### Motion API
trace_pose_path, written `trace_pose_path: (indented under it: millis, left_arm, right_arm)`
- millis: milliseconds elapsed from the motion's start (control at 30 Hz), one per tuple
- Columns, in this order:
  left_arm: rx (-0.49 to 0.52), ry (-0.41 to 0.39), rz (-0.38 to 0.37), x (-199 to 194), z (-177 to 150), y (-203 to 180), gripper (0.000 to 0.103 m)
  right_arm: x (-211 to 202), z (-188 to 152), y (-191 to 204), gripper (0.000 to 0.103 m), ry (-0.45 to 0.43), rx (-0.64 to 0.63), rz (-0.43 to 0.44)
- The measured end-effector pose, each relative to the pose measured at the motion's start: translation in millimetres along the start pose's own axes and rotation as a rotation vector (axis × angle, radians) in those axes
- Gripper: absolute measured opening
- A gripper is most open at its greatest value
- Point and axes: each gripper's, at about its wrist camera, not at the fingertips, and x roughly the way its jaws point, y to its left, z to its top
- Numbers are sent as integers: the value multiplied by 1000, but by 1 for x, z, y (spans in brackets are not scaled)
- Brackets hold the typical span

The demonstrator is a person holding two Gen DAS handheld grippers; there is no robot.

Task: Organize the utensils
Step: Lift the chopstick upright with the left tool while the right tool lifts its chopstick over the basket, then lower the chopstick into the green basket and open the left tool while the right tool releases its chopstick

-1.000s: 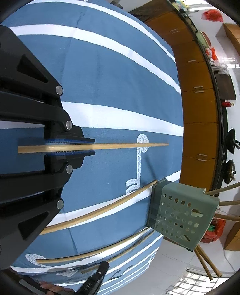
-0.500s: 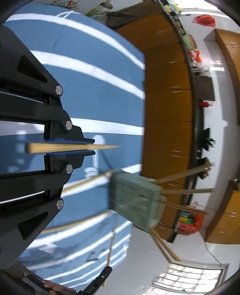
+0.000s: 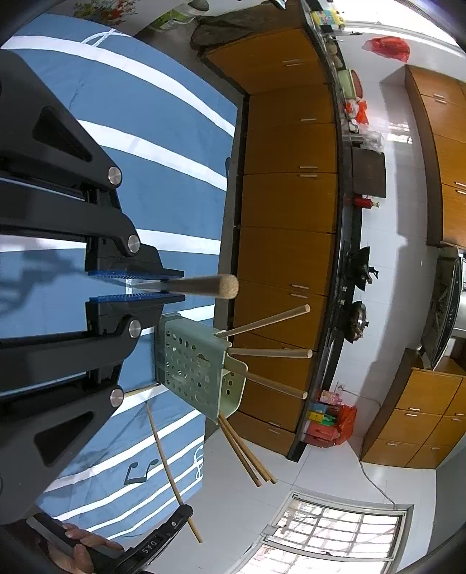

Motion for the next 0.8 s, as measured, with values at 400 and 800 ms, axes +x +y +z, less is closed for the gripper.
trace_pose_path:
  millis: [400, 800]
  left_arm:
    - [29, -76, -104, -28, 31, -25, 7]
    - [58, -226, -202, -48, 83, -72, 7]
  right_arm:
    - [-38, 51, 8, 8, -89, 26, 140]
    - [-61, 105, 33, 8, -261, 12, 198]
